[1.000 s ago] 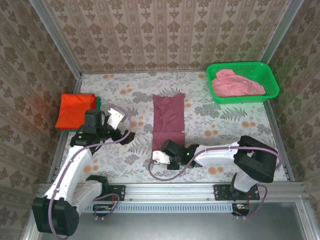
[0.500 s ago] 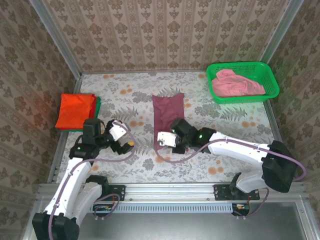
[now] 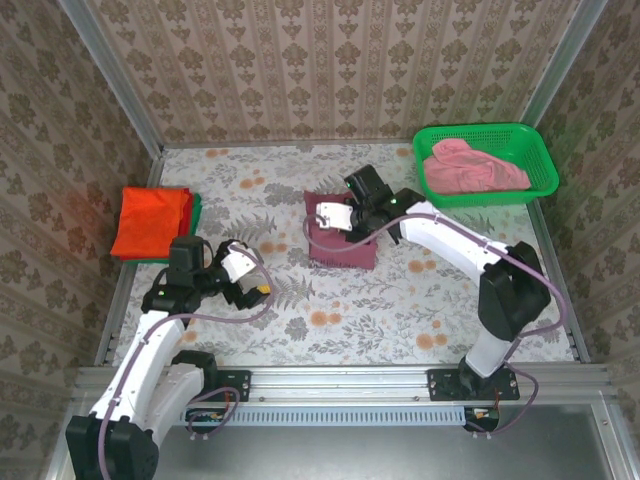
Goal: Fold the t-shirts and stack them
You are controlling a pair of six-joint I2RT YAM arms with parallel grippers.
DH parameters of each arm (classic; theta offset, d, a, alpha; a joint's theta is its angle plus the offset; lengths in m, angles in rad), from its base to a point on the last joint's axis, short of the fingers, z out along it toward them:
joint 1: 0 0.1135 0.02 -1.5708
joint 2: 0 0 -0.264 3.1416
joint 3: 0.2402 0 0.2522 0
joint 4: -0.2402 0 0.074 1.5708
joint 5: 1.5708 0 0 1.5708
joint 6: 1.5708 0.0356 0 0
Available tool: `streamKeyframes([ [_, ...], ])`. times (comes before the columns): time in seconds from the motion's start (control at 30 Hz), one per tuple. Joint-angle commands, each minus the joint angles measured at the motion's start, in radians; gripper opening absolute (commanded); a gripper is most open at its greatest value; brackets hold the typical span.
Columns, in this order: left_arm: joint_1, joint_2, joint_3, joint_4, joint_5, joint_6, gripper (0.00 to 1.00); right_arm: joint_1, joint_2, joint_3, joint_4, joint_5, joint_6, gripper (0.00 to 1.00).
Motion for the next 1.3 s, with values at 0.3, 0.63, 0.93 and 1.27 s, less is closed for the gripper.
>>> streamKeyframes([
  [0.3,0.012,0.017,-0.014,0.024,0.056,0.019,1.00,-0.063,0.239,0.319,-0.027,-0.002,-0.160,0.00],
  [0.63,0.017,0.037,-0.008,0.024,0.079,0.014,1.00,-0.082,0.435,0.487,0.033,0.034,-0.173,0.00],
  [0.93,0.018,0.033,-0.005,0.027,0.086,-0.005,1.00,-0.102,0.571,0.615,0.071,0.094,-0.132,0.00],
  [1.27,0.016,0.007,-0.004,0.055,0.054,-0.060,1.00,-0.106,0.597,0.662,0.045,0.188,-0.033,0.00],
])
